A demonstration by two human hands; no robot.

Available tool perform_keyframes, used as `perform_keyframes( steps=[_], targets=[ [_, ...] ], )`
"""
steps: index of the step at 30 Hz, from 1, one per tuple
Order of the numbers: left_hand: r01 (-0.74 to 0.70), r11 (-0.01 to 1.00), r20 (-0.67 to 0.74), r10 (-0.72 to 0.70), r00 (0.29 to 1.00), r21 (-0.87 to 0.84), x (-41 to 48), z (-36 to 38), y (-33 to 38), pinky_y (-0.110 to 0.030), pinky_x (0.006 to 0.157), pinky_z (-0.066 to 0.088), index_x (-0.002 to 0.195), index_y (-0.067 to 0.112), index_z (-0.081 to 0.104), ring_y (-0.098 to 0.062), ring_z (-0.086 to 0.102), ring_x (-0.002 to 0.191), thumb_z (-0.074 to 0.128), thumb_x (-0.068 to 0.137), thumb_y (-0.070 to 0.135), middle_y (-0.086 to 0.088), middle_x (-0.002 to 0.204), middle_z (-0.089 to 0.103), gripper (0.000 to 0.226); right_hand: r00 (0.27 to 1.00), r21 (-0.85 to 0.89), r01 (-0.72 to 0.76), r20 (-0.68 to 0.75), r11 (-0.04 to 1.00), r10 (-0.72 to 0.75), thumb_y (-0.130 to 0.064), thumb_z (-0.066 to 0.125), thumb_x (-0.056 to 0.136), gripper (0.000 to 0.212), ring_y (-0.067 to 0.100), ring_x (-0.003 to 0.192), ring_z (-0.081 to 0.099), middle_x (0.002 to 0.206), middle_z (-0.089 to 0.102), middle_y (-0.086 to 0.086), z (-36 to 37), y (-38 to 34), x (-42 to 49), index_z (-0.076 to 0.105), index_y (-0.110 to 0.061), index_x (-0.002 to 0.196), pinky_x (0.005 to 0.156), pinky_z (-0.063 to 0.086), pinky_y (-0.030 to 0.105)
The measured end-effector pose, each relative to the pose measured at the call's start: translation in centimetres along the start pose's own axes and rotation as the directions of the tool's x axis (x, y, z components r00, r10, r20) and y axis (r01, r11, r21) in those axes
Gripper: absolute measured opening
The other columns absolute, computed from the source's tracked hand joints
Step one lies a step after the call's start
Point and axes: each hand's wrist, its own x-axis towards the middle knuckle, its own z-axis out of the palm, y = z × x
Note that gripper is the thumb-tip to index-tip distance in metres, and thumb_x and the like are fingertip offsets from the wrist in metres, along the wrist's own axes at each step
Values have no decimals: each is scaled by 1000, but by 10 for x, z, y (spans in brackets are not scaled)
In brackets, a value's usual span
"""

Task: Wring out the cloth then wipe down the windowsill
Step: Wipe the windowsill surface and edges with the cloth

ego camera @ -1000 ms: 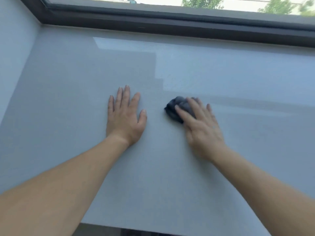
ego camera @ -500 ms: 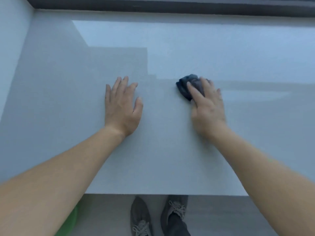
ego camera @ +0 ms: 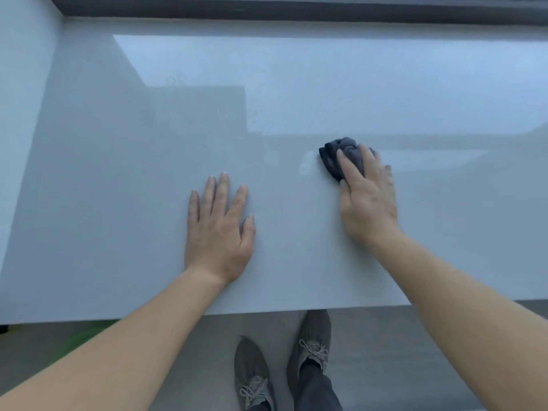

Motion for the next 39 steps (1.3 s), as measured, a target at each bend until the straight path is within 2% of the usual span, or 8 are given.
perform_keyframes(
  steps=[2, 8, 15, 22, 28, 35, 37, 39],
  targets=[
    [-3, 1000, 1, 3, 1000, -1, 0, 0, -1, -46, 123, -4, 155, 23, 25, -21, -2, 153, 21, 93, 46, -7, 166, 6, 66, 999, 26, -31, -38, 999, 32, -16, 43, 97, 54, 29, 152, 7, 164, 17, 2, 8, -18, -22, 39, -28, 150, 122, 8, 51],
    [-2, 1000, -10, 2, 1000, -2, 0, 0, 1, -47, 122, -4, 154, 21, 27, -22, -1, 153, 20, 93, 45, -7, 166, 8, 66, 858, 25, 482, 187, 876, -478, -17, 47, 89, 60, 29, 153, 13, 162, 26, 4, 19, -34, -144, 43, -32, 147, 122, 13, 53],
    [10, 1000, -14, -10, 1000, -1, -2, 2, 4, -45, 122, -6, 155, 22, 25, -21, -2, 153, 24, 95, 43, -7, 166, 8, 64, 997, 48, -60, -49, 997, 62, -10, 46, 95, 57, 32, 152, 10, 164, 20, 4, 9, -7, -89, 41, -27, 149, 122, 11, 53],
    [1, 999, 27, -2, 1000, 34, 0, -2, 3, -45, 122, -8, 155, 21, 23, -22, -4, 153, 20, 93, 47, -9, 166, 6, 68, 921, -17, 373, 131, 928, -368, -11, 47, 85, 67, 30, 152, 15, 163, 25, 3, 16, -16, -172, 41, -34, 148, 123, 11, 51],
    [2, 1000, 14, -2, 1000, -9, 0, -9, 15, -43, 121, -8, 153, 16, 29, -24, 1, 152, 29, 91, 45, -14, 165, 10, 68, 973, 37, -210, -92, 977, 212, -11, 45, 98, 55, 29, 152, 8, 164, 19, 5, -17, 54, -121, 38, -28, 150, 123, 7, 52],
    [-166, 980, -4, 166, 986, -107, 12, 3, 77, -41, 123, -6, 153, 16, 28, -22, 2, 153, 31, 92, 41, -11, 165, 9, 66, 906, -76, 402, 177, 912, -385, -16, 45, 91, 62, 29, 153, 10, 164, 19, 3, -15, 55, -143, 38, -32, 150, 123, 5, 50],
    [-135, 985, 11, 137, 990, -106, 27, 7, 90, -41, 122, -9, 155, 19, 22, -20, -3, 153, 28, 93, 43, -10, 166, 4, 68, 963, -117, 264, 94, 957, -254, -15, 45, 92, 59, 30, 151, 16, 162, 23, 5, -27, 85, -115, 40, -32, 148, 122, 4, 53],
    [-89, 993, 32, 92, 995, -79, 44, 11, 98, -41, 122, -11, 157, 21, 16, -19, -7, 152, 25, 94, 46, -9, 166, 0, 68, 995, -70, -99, -40, 993, 97, -16, 43, 97, 57, 28, 152, 11, 164, 17, 3, -38, 105, -79, 35, -32, 151, 122, 1, 55]
  ],
)
